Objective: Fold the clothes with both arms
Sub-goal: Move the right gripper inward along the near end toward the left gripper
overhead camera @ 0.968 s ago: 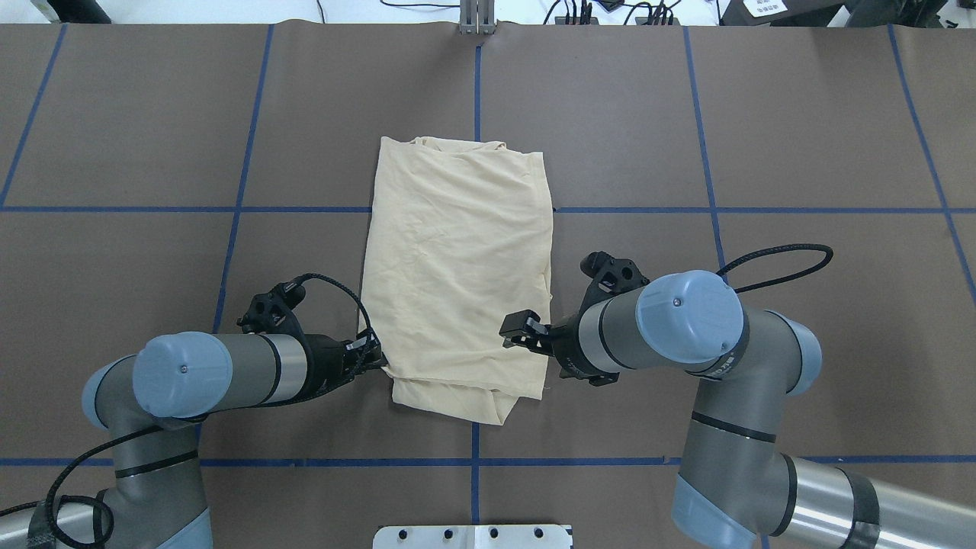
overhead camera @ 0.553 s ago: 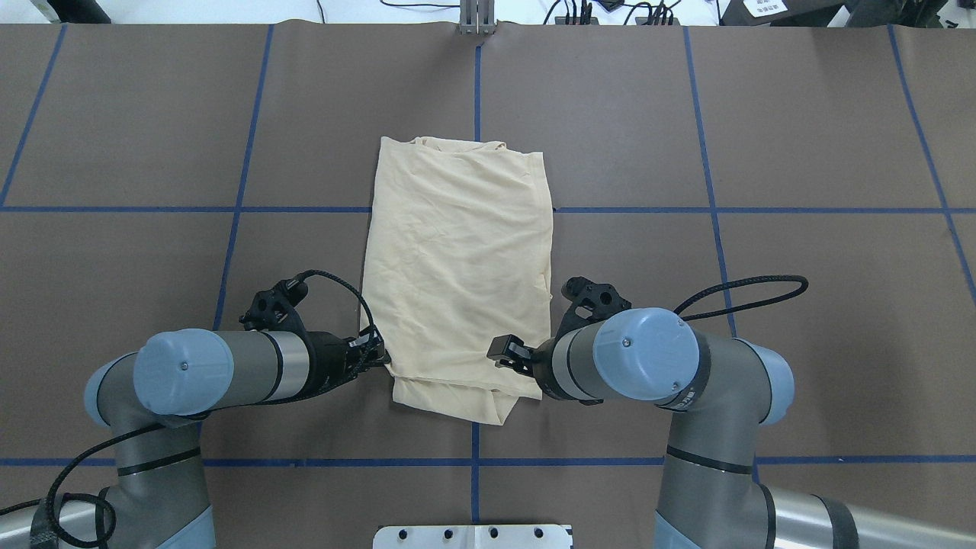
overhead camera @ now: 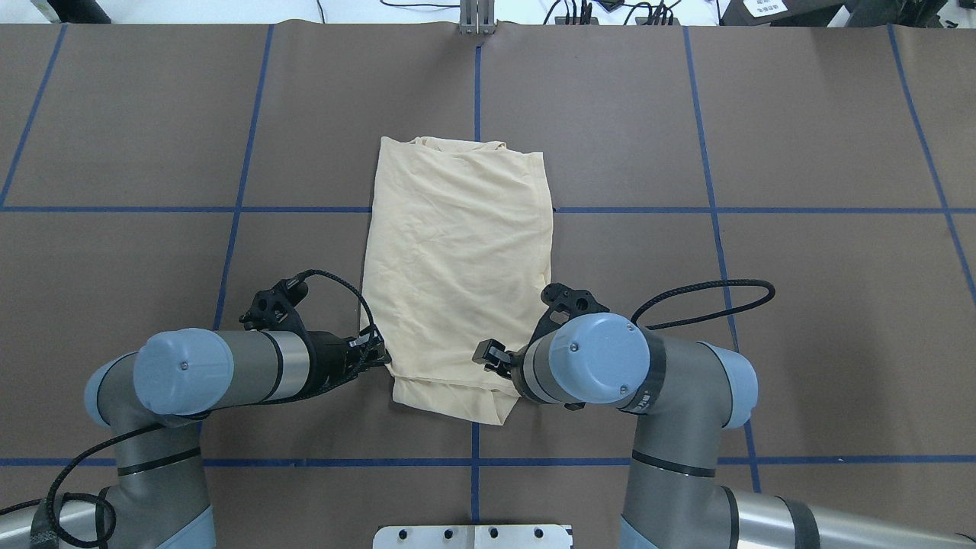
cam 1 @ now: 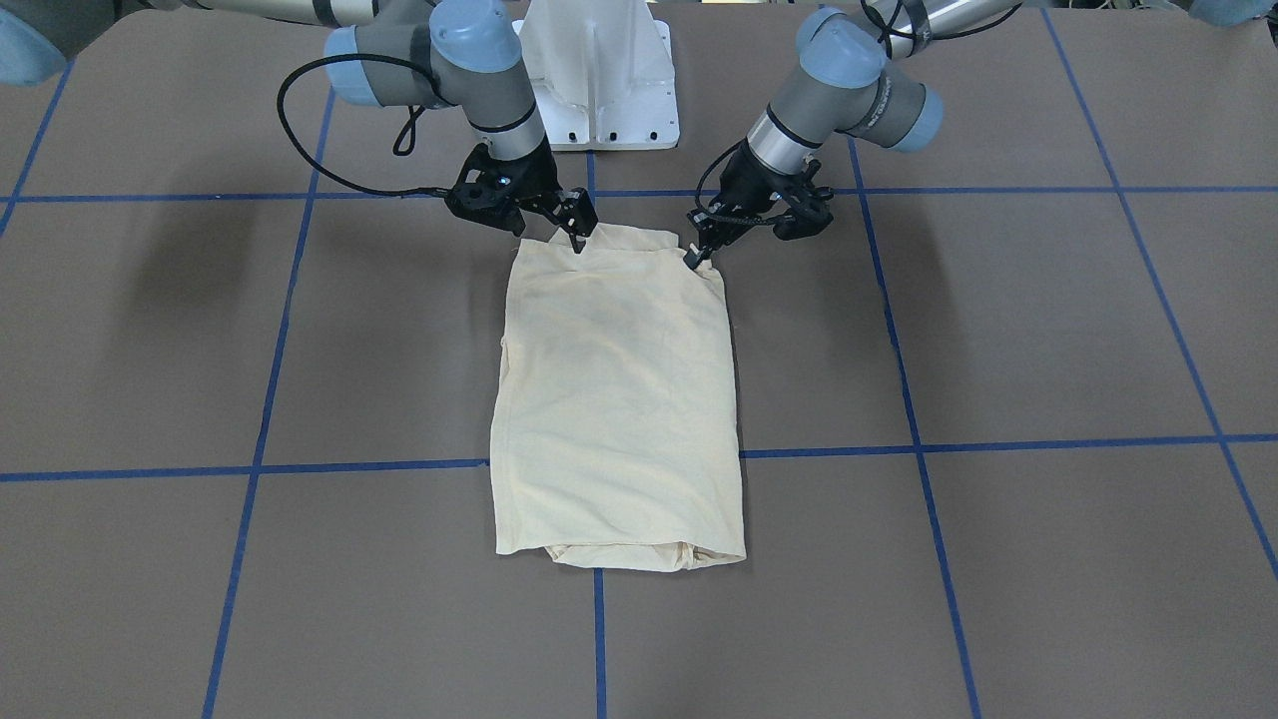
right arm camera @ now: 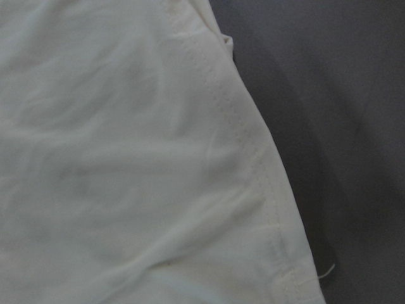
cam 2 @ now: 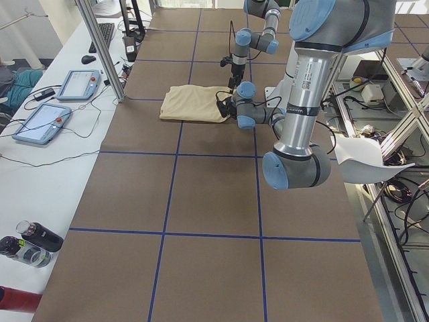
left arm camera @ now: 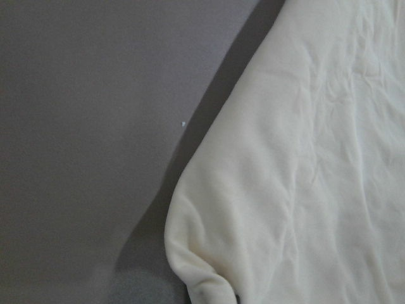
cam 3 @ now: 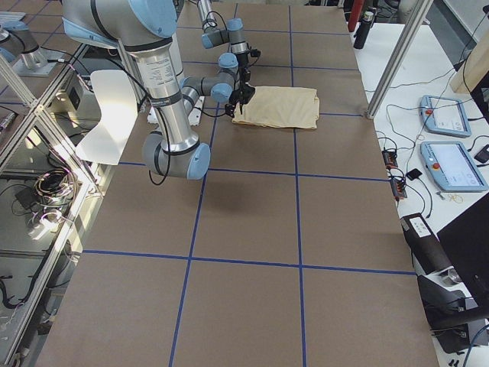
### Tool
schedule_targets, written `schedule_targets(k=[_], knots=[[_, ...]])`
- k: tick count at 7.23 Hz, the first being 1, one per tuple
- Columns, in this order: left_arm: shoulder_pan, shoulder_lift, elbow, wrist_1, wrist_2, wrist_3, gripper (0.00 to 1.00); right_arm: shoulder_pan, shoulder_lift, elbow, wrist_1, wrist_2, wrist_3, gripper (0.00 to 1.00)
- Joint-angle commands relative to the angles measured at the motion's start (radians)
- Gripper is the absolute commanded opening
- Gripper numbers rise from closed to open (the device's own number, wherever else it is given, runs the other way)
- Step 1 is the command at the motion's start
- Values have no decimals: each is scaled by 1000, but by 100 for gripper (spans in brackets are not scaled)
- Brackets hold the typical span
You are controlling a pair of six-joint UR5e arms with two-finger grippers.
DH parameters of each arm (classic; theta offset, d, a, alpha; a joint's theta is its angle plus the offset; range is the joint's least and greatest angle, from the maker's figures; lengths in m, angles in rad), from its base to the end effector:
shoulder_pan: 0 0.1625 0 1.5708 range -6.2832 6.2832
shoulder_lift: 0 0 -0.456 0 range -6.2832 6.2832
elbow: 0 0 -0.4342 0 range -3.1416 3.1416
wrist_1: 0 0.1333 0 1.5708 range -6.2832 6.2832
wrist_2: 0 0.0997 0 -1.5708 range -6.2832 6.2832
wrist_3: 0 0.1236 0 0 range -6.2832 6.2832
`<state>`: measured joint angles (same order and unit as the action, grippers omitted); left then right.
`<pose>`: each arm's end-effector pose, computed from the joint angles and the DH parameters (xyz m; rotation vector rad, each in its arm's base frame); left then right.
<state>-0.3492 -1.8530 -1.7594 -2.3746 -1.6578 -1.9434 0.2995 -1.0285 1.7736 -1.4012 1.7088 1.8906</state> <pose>0.5790 -0.3413 0.3441 -0.0912 1.2931 -0.5645 -0.6463 -0.3213 0.2544 -0.1391 -0.9226 0.5113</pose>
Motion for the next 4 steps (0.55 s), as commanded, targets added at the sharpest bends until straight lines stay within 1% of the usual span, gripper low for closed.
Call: schedule_targets(k=[1, 3, 4], knots=[[-1, 0, 0, 0, 0, 0, 0, -2, 19, -25, -22, -1, 90, 100], [-2, 2, 0, 0, 0, 0, 0, -5, 56, -95, -25, 0, 120, 100], [-2, 2, 0, 0, 0, 1, 0, -6, 62, -106, -24, 0, 122, 100]])
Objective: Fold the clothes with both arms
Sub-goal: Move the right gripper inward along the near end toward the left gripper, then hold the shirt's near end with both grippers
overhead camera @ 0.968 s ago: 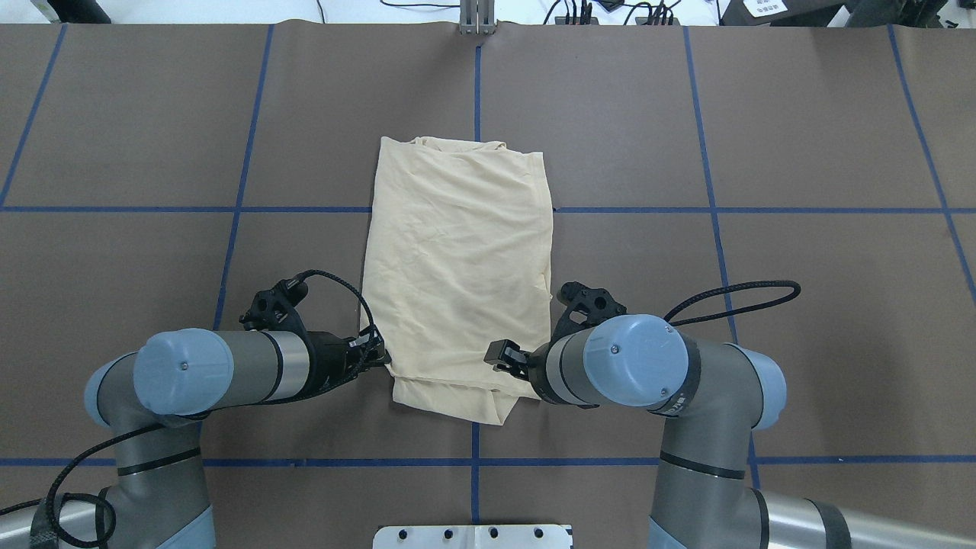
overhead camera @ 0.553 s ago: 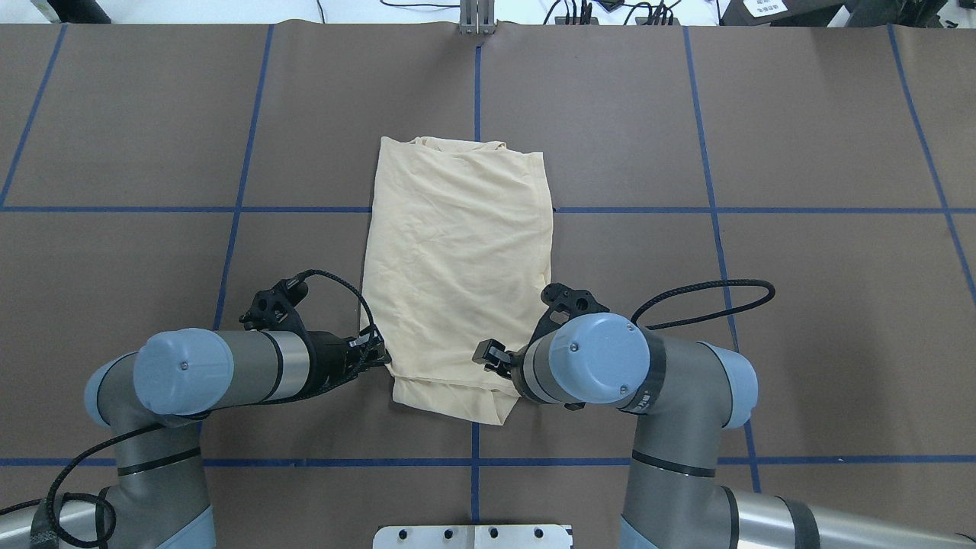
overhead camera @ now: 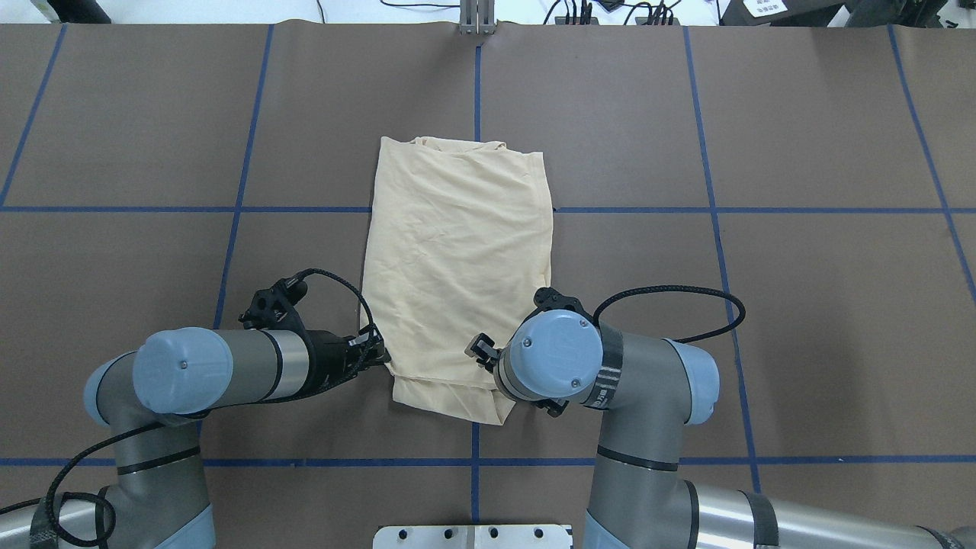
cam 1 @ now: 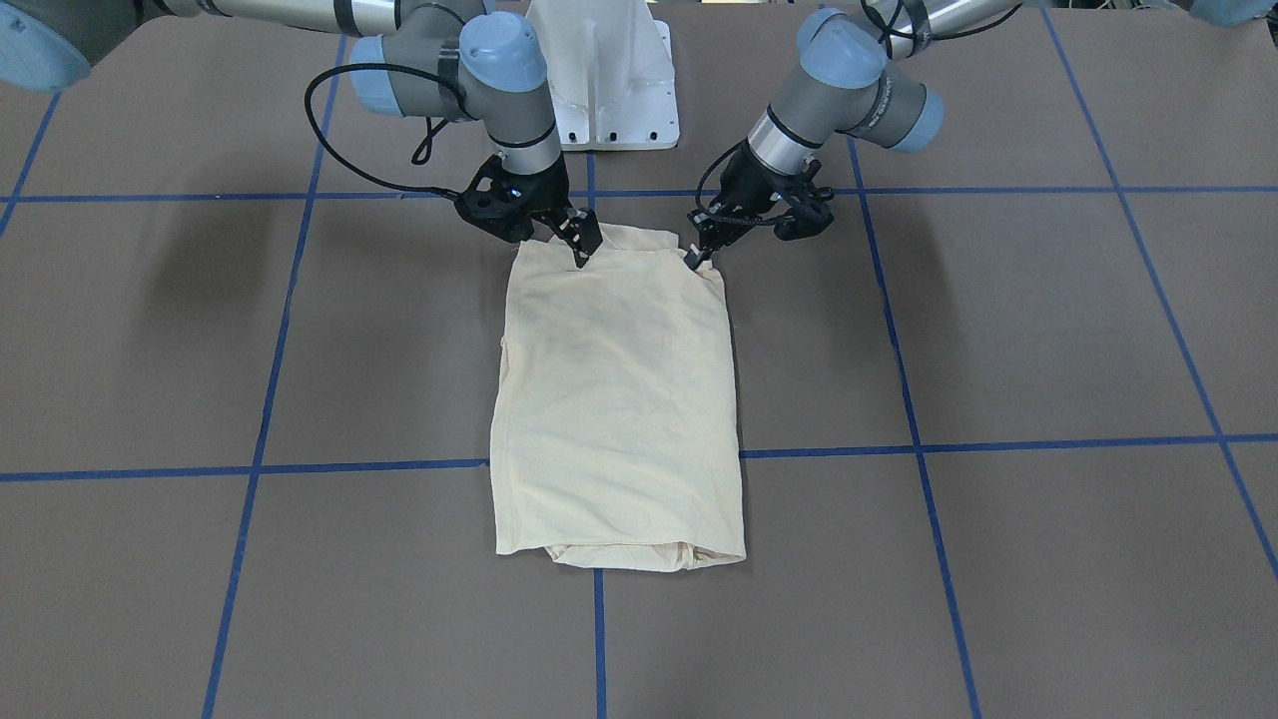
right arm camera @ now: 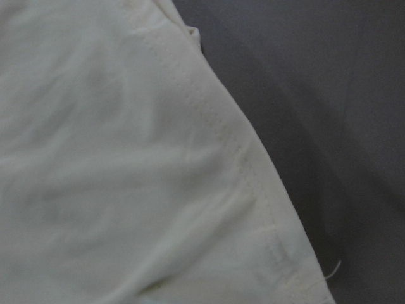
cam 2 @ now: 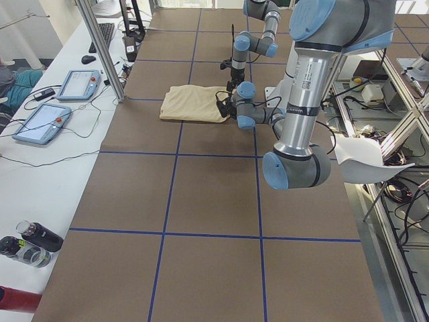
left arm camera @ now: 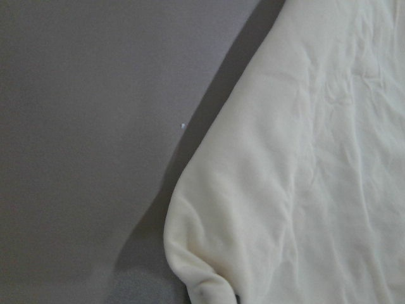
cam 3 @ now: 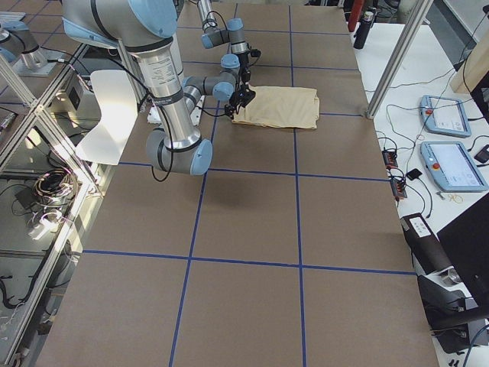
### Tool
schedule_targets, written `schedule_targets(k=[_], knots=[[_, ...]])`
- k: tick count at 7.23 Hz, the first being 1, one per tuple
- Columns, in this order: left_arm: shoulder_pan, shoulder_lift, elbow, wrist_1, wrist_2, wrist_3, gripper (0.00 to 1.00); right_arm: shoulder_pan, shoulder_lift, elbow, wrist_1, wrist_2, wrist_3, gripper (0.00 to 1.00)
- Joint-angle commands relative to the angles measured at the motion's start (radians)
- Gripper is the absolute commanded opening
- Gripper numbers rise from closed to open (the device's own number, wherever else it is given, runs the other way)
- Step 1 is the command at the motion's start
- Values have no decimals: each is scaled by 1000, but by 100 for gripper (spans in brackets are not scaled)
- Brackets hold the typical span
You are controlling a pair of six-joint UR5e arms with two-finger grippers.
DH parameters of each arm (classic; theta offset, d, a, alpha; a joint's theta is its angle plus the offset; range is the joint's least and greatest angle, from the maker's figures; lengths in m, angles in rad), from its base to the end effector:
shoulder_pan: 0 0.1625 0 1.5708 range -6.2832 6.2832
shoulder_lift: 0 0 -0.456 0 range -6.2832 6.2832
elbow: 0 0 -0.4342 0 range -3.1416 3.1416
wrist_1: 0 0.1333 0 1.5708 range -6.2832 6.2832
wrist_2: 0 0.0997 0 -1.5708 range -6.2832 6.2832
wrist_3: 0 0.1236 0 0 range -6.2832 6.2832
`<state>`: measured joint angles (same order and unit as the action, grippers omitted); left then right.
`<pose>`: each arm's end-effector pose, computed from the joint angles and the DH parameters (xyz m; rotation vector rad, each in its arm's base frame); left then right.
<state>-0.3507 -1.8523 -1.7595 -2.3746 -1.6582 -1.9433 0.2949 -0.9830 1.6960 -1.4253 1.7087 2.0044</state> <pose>0.5784 -0.3420 0.3445 -0.0905 1.2926 -0.5656 -0.6734 -0.3261 0.2625 -0.1917 -0.8609 0.6225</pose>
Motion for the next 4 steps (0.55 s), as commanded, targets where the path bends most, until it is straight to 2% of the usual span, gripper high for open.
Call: schedule_targets(k=[1, 4], knots=[[-1, 1, 0, 0, 0, 0, 0, -2, 17, -30, -1, 0, 8, 100], [-1, 1, 3, 0, 0, 1, 0, -2, 14, -13, -15, 35, 5, 100]])
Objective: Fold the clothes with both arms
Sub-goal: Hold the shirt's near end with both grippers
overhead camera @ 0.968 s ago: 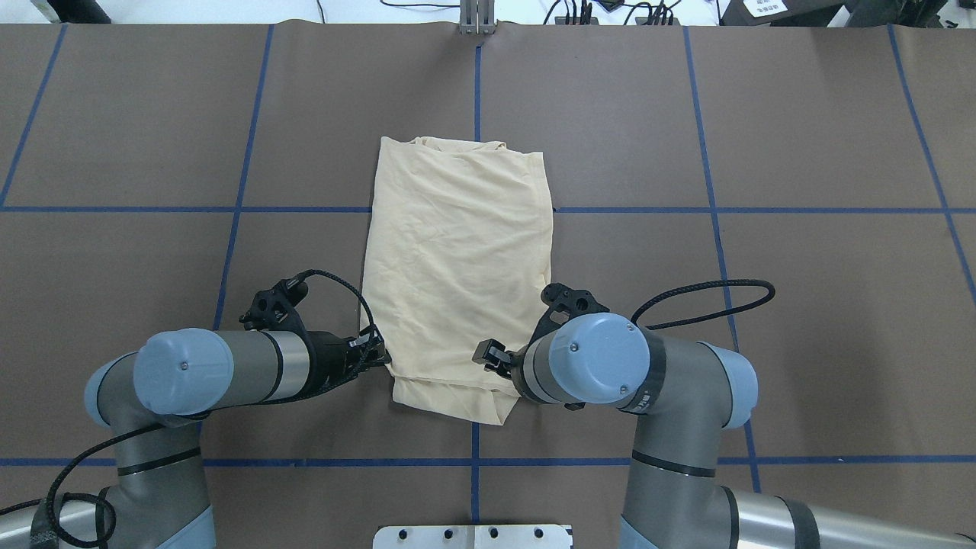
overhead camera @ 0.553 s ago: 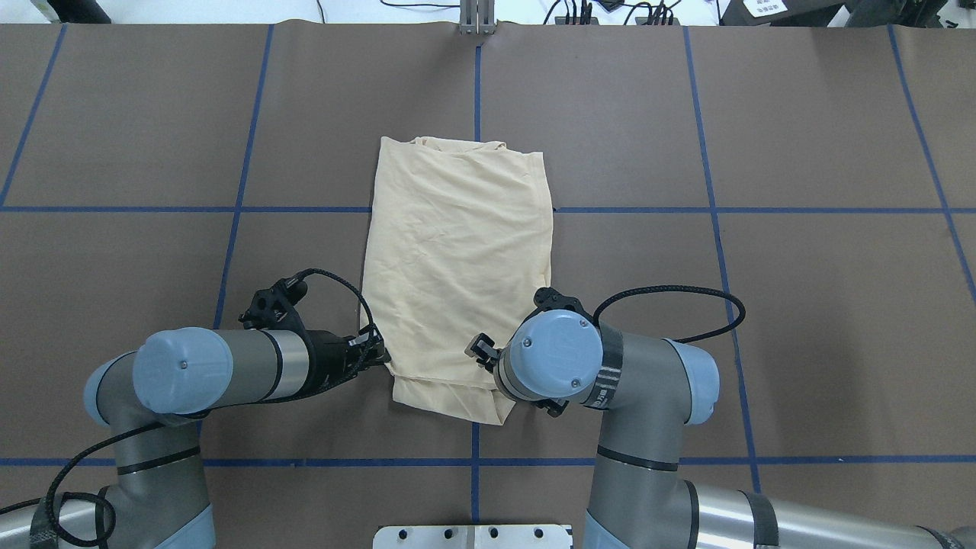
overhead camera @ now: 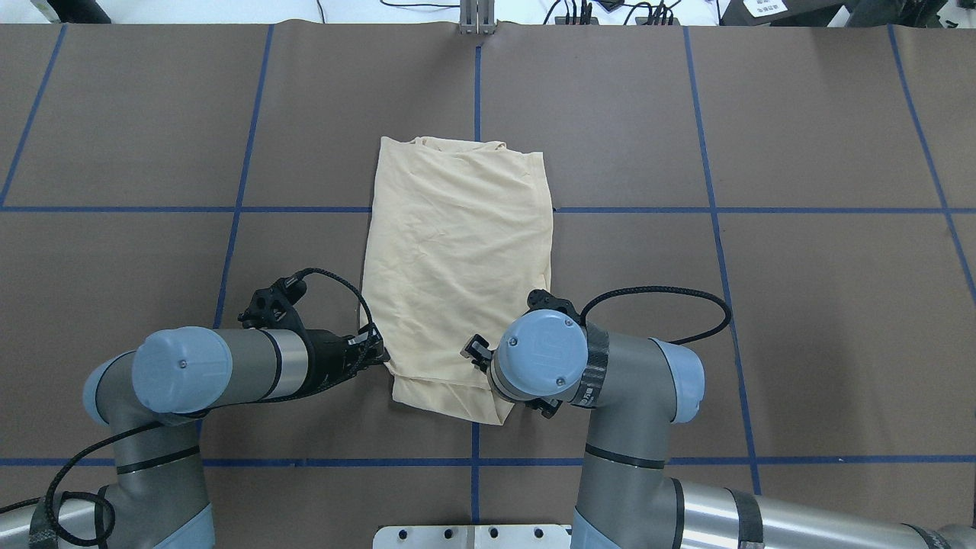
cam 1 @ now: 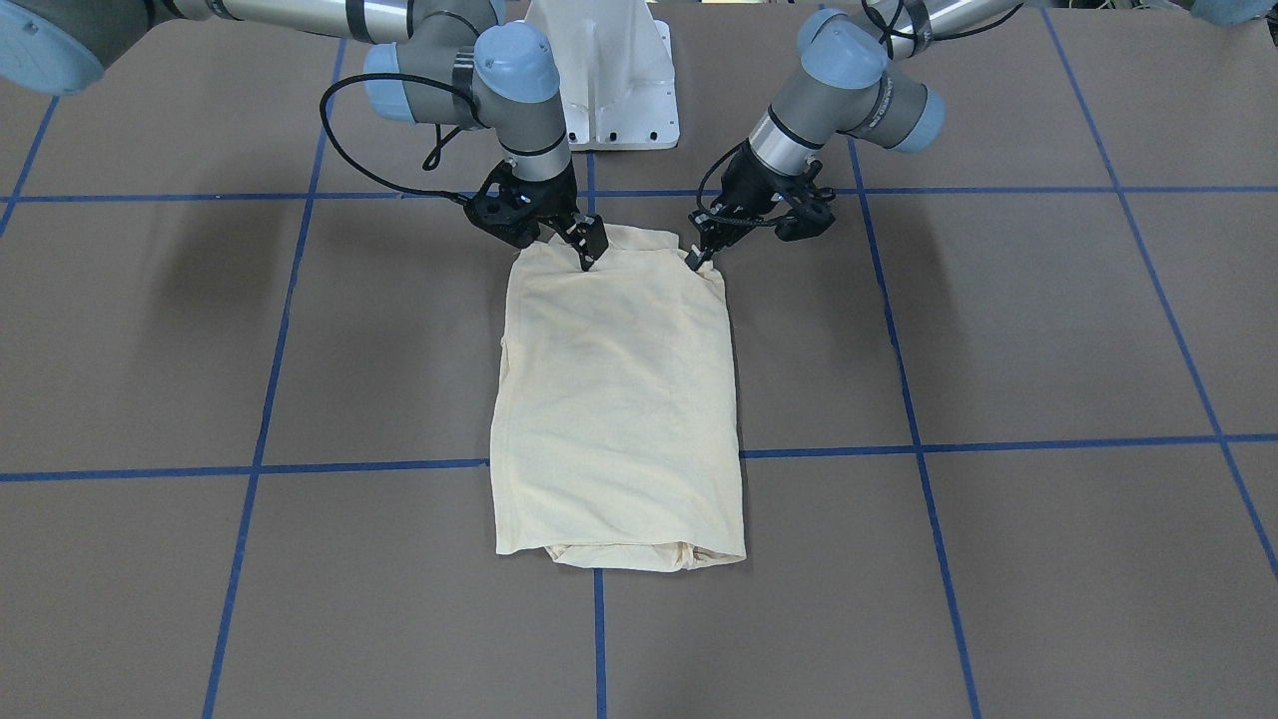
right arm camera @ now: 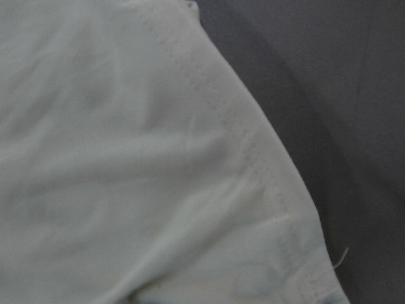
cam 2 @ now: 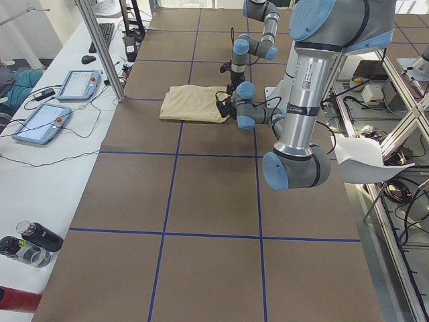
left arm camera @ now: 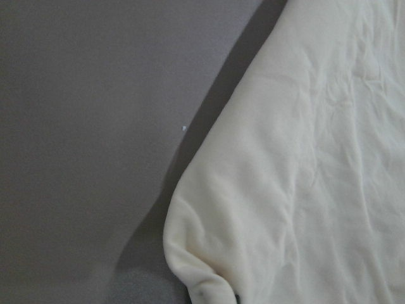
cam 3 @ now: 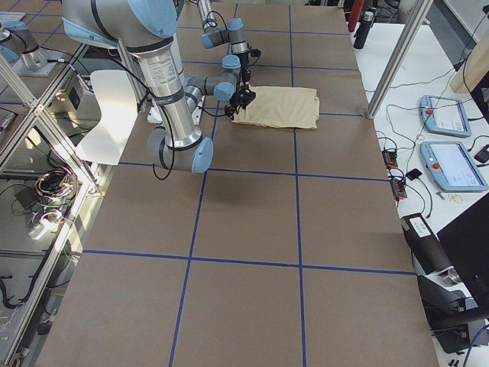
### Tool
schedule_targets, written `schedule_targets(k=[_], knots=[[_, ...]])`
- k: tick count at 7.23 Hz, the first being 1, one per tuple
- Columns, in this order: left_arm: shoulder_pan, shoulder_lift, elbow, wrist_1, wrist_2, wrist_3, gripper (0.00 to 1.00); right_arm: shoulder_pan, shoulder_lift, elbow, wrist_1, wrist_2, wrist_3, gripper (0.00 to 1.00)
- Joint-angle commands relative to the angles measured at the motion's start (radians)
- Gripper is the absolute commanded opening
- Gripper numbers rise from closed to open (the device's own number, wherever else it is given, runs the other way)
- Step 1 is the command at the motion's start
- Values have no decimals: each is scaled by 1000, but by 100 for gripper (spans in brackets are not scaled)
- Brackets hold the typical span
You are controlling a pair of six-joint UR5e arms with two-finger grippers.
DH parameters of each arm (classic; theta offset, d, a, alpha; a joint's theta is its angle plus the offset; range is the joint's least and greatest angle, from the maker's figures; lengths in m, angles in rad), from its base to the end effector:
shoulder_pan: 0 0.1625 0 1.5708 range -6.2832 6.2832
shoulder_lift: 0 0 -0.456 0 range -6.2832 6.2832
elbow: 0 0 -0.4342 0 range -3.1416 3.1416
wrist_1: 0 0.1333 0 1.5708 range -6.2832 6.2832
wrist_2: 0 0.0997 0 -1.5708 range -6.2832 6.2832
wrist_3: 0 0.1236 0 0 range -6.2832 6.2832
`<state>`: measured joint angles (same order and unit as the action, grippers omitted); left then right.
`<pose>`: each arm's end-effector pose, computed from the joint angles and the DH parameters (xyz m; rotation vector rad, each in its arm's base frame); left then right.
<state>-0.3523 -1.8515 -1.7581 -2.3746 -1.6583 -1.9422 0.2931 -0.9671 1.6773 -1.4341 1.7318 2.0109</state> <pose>0.5780 -0.3430 0.3458 -0.0889 1.2905 -0.5664 -0.6809 -0.3240 0.2609 -0.2166 -0.8460 0.6189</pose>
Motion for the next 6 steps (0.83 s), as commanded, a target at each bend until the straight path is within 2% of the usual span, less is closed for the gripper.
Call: schedule_targets(k=[1, 6], knots=[[1, 0, 3, -2, 2, -1, 0, 0, -12, 24, -28, 14, 0, 100], [1, 0, 5, -2, 2, -4, 0, 0, -1, 16, -60, 12, 0, 100]])
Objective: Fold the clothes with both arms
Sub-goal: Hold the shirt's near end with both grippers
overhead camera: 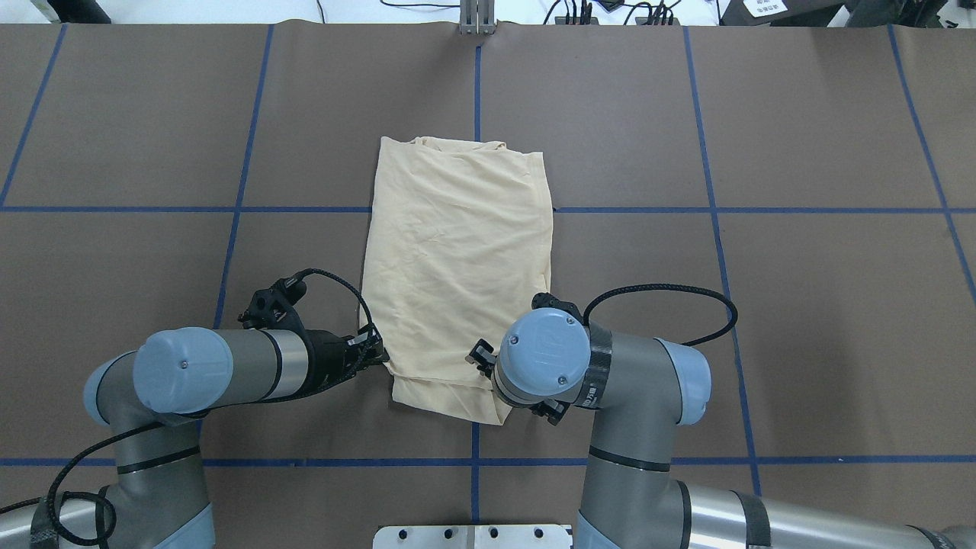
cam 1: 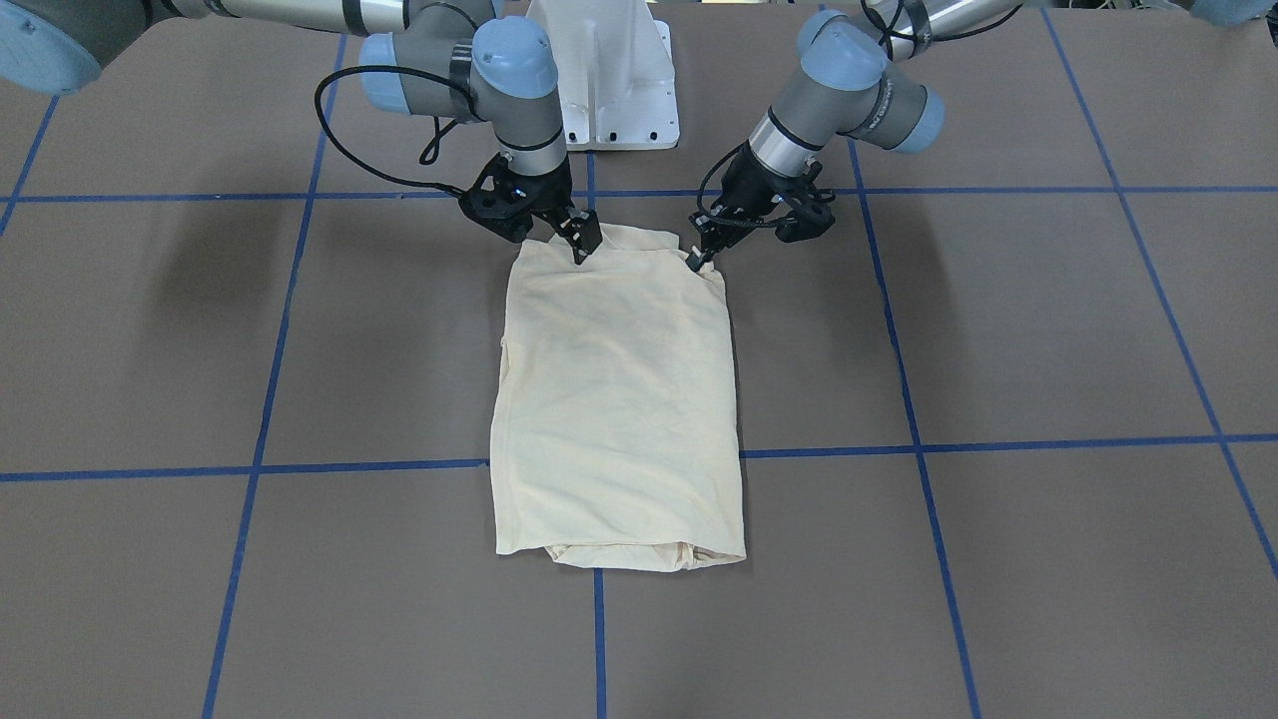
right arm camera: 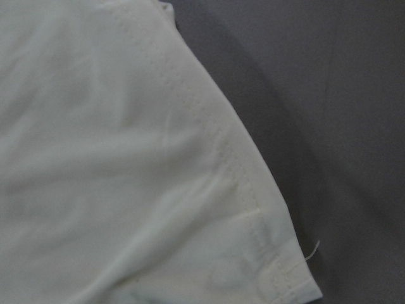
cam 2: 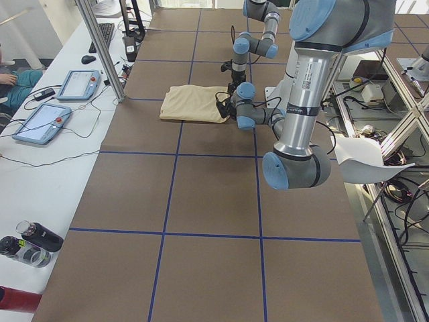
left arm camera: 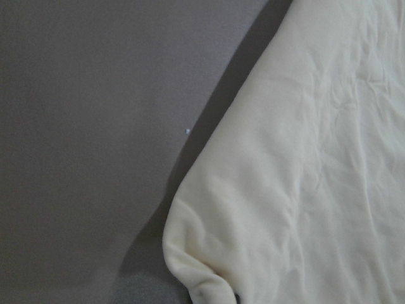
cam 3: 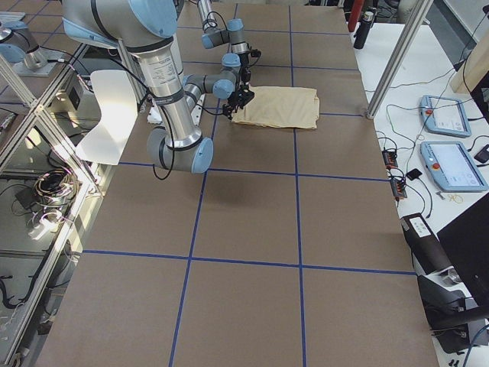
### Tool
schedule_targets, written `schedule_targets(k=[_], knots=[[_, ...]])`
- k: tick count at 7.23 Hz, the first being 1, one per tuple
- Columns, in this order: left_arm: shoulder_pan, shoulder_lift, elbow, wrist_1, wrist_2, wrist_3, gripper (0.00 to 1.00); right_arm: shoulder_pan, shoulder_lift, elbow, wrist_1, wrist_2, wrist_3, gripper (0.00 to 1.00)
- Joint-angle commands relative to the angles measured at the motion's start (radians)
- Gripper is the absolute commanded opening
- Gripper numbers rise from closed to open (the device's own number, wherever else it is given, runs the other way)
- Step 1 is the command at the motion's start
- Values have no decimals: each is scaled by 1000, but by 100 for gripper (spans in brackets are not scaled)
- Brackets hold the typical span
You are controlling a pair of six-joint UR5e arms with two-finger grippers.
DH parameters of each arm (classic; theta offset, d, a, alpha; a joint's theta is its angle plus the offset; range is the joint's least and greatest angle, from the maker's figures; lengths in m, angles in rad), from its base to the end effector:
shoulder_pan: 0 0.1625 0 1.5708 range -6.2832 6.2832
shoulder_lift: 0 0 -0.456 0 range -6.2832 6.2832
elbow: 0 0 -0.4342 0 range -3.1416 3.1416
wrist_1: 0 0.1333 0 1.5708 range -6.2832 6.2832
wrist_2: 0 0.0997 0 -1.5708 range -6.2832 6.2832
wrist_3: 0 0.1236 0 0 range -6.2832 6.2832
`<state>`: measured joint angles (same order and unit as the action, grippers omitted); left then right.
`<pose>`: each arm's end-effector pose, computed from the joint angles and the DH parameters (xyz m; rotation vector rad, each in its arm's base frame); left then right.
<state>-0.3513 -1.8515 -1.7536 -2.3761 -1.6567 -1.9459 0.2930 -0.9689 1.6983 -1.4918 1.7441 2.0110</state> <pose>0.5793 -0.3430 0.3480 -0.0906 1.2876 -0.5703 -0.6750 -0.3206 0.2610 -0.2264 -0.8058 0.6208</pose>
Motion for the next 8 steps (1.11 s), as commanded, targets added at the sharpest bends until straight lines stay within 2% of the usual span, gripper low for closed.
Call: schedule_targets(k=[1, 8], knots=[[0, 0, 0, 0, 0, -1, 0, -2, 1, -6, -2, 0, 0, 100], [0, 0, 0, 0, 0, -1, 0, -11, 2, -9, 10, -6, -9, 100]])
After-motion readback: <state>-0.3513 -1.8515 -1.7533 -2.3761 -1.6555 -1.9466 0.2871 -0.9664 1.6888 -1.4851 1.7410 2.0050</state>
